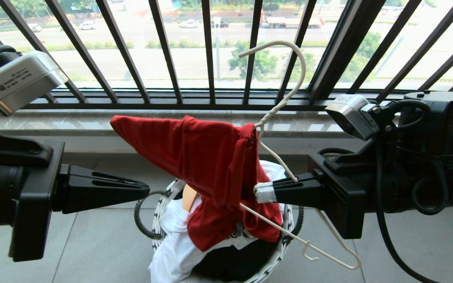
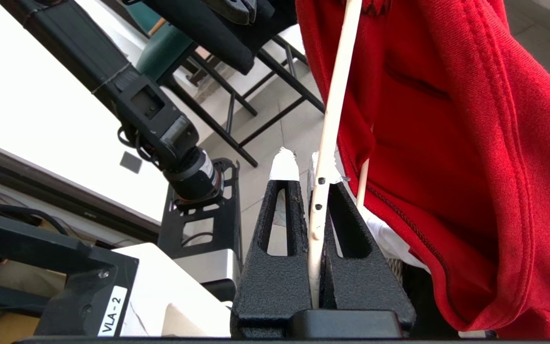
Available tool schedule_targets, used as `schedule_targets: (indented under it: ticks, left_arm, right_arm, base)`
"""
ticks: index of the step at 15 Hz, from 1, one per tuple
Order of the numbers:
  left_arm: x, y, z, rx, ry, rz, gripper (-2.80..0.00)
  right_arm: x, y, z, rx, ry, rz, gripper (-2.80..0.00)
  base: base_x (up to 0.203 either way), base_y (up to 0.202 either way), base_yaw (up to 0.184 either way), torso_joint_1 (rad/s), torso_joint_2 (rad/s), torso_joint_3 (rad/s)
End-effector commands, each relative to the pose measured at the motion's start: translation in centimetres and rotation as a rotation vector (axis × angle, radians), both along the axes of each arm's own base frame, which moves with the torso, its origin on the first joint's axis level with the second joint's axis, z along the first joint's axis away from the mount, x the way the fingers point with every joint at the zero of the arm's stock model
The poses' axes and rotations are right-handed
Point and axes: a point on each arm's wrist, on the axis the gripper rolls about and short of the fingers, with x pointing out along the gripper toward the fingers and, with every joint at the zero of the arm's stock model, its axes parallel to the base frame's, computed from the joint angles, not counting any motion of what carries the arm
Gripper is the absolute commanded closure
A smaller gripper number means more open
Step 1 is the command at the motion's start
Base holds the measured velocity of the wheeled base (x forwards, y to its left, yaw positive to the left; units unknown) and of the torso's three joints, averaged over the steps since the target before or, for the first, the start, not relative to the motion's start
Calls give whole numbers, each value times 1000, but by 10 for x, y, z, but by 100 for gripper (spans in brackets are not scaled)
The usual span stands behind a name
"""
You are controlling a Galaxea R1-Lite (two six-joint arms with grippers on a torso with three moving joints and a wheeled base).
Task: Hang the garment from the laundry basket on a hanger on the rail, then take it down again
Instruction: Hang the clothes on the clothes rack
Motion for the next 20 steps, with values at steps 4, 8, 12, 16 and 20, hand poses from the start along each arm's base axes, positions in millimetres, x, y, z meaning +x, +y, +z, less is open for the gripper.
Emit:
schedule_targets:
  ticks: [4, 8, 12, 16, 20]
  left_arm:
    - [-14, 8, 8, -29, -41, -6, 0]
    - [-16, 8, 12, -40, -52, -10, 0]
    - [-12, 5, 11, -35, -40, -12, 0]
    - [-24, 5, 14, -57, -52, -57, 0]
    - [-34, 6, 16, -75, -61, -91, -280]
  right_arm:
    - [4, 11, 8, 24, -33, 105, 0]
    - [9, 16, -7, -2, -42, 139, 0]
    - [-2, 29, -10, -6, -49, 205, 0]
    - [-8, 34, -14, -13, -60, 234, 0]
    - [-10, 38, -17, -18, -53, 249, 0]
  base:
    - [0, 0, 0, 0, 0, 0]
    - [0, 0, 0, 0, 0, 0]
    - [0, 0, 0, 0, 0, 0]
    - [0, 0, 0, 0, 0, 0]
    - [0, 0, 0, 0, 0, 0]
